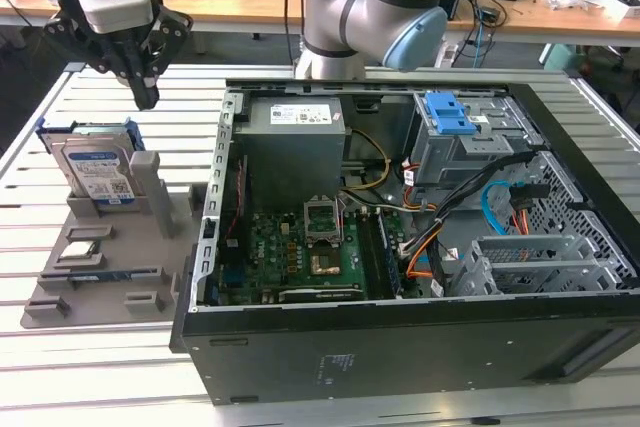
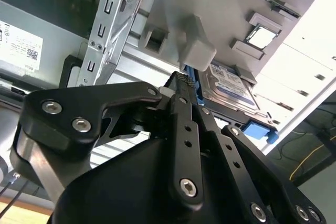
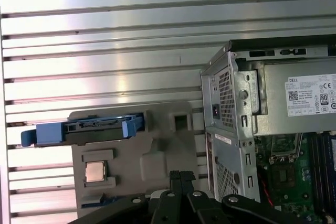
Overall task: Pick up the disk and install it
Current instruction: 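Reach for the disk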
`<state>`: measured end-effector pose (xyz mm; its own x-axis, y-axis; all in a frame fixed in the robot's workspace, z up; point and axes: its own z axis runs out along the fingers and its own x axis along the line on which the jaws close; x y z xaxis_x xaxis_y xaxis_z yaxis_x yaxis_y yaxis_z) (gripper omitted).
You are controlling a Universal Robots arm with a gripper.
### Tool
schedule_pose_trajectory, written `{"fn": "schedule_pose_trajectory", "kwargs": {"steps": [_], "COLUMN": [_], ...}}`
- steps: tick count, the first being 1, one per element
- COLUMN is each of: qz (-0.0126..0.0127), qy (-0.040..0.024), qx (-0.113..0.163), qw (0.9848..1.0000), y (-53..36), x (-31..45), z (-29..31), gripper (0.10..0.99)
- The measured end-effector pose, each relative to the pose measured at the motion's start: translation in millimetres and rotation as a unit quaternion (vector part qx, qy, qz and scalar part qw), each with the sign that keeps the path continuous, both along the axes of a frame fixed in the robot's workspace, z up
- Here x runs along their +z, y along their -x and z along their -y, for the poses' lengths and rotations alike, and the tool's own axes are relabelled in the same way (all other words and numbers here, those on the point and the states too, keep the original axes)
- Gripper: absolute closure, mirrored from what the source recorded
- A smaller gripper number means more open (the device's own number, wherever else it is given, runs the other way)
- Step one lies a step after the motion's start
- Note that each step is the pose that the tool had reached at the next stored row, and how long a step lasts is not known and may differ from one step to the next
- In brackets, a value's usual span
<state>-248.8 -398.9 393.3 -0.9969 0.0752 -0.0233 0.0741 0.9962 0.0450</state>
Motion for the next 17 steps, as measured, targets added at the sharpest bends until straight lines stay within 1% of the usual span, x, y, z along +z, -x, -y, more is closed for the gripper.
{"fn": "schedule_pose_trajectory", "kwargs": {"steps": [3, 14, 17], "qz": [0.0000, 0.0000, 0.0000], "qy": [0.0000, 0.0000, 0.0000], "qx": [0.000, 0.000, 0.000], "qw": [1.0000, 1.0000, 1.0000], "y": [5.2, 19.1, 24.3], "x": [0.0, 0.0, 0.0], "z": [0.0, 0.0, 0.0], "gripper": [0.980, 0.980, 0.980]}}
